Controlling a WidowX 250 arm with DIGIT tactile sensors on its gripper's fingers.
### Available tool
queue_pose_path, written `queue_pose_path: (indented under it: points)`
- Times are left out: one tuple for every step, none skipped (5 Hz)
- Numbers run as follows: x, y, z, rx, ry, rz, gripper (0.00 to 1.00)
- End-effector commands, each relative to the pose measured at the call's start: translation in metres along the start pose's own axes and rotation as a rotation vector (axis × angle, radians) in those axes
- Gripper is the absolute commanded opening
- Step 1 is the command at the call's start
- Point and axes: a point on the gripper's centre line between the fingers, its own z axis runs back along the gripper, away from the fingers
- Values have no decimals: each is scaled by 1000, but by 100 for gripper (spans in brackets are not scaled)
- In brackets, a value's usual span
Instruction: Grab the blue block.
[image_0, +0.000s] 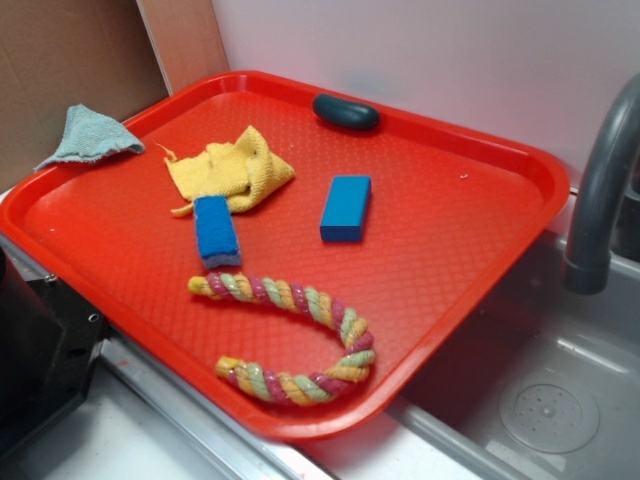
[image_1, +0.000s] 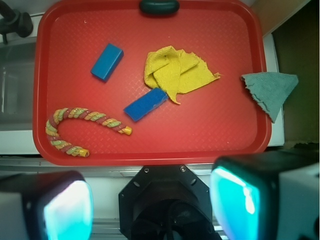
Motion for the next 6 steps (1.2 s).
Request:
queue_pose_path:
  points:
    - [0, 0, 0, 0, 0, 0, 100]
    - [45, -15, -53, 55, -29, 245, 100]
    - [80, -29, -78, -19, -102, 392, 100]
    - [99, -31, -102, -82, -132, 434, 100]
    - [99, -31, -102, -82, -132, 434, 100]
    - [99, -31, -102, -82, -132, 434, 100]
